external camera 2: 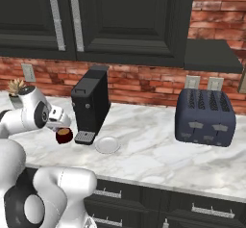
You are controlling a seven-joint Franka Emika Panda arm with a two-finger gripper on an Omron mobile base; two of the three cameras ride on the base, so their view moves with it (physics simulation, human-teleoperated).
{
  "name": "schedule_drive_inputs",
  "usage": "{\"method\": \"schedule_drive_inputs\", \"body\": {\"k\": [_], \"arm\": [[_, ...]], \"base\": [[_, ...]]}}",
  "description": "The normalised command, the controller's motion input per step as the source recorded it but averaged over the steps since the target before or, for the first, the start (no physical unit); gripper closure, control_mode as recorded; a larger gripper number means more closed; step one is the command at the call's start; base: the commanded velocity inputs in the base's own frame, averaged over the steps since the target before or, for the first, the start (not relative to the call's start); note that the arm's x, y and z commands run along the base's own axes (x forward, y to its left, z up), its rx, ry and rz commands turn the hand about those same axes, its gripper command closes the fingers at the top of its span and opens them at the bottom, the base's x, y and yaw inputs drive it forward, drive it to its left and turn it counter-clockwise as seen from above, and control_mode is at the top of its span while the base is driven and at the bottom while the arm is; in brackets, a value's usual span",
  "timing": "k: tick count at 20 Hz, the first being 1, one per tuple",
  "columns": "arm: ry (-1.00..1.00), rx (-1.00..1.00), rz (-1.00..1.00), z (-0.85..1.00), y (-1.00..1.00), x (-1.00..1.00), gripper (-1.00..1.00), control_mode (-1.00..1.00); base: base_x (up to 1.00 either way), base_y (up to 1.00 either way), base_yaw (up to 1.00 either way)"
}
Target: Take a sugar cube from the saucer and place it inside the coffee. Then, grab milk from the fridge and place it next to the coffee on the counter to sweeten the coffee.
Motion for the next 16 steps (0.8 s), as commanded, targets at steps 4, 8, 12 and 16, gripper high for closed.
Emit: {"method": "schedule_drive_inputs", "body": {"k": [4, 8, 12, 16], "arm": [[0.06, 0.00, 0.00, -0.20, 0.02, 0.21, 1.00, -1.00], [0.01, 0.00, 0.00, -0.24, 0.00, 0.18, 1.00, -1.00], [0.01, 0.00, 0.00, -0.26, 0.00, 0.21, 1.00, -1.00], [0.00, 0.00, 0.00, -0.29, 0.03, 0.23, 1.00, -1.00]], "base": [[0.00, 0.00, 0.00], [0.00, 0.00, 0.00], [0.00, 0.00, 0.00], [0.00, 0.00, 0.00]]}}
